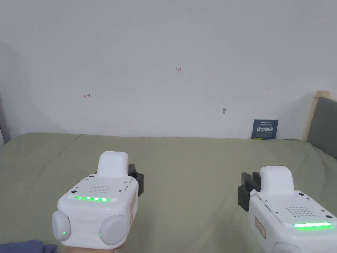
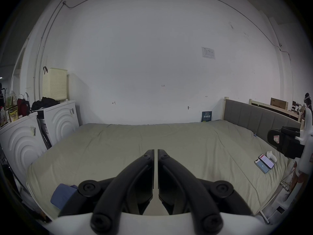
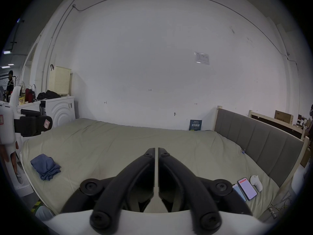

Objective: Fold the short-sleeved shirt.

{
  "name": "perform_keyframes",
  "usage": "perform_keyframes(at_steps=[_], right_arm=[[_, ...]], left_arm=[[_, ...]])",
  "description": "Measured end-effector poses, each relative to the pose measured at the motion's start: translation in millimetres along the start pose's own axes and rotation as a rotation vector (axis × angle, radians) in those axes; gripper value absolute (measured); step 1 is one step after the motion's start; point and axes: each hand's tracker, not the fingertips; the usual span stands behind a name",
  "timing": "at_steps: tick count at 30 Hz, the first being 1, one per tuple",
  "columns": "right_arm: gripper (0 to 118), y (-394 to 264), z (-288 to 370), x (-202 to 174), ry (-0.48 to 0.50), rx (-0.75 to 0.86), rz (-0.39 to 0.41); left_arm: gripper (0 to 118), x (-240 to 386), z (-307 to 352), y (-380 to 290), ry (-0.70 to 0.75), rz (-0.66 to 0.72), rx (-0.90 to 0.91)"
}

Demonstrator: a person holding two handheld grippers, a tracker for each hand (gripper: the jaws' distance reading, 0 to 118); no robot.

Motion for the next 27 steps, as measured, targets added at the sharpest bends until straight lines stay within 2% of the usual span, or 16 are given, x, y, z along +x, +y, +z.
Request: perform_keyframes(at_steps=[2, 3, 4, 7, 11, 12, 14, 18, 22, 27], right_arm=[[89, -1, -4, 2, 0.011, -0.019, -0.016], [118, -2, -6, 3, 0.004, -0.037, -0.014], [118, -3, -1, 5, -0.025, -0.015, -0.027], [118, -8, -4, 12, 0.005, -0.022, -0.010], [118, 6, -4, 12, 0.008, -0.014, -0.033], [118, 8, -3, 14, 0.022, -0.013, -0.034], [118, 9, 2, 6, 0.027, -0.023, -0.023], [118, 9, 9, -1, 0.044, -0.018, -0.013], [118, 7, 16, -5, 0.028, -0.022, 0.011], [118, 3, 24, 1, 0.034, -0.025, -0.012]], left_arm=[[99, 1, -5, 0, 0.020, -0.016, -0.034], [118, 1, -6, -1, 0.035, -0.013, -0.050], [118, 4, -3, -2, 0.026, -0.016, -0.020], [118, 8, -3, -1, 0.031, -0.016, -0.018], [118, 10, -3, 2, 0.021, -0.040, -0.023], [118, 4, -3, 5, 0.007, -0.075, -0.046], [118, 5, -1, 3, 0.018, -0.048, -0.124], [118, 5, 8, -5, -0.111, 0.011, -0.125], [118, 8, 16, -11, -0.058, -0.012, -0.104], [118, 2, 22, -13, -0.004, -0.013, -0.107]])
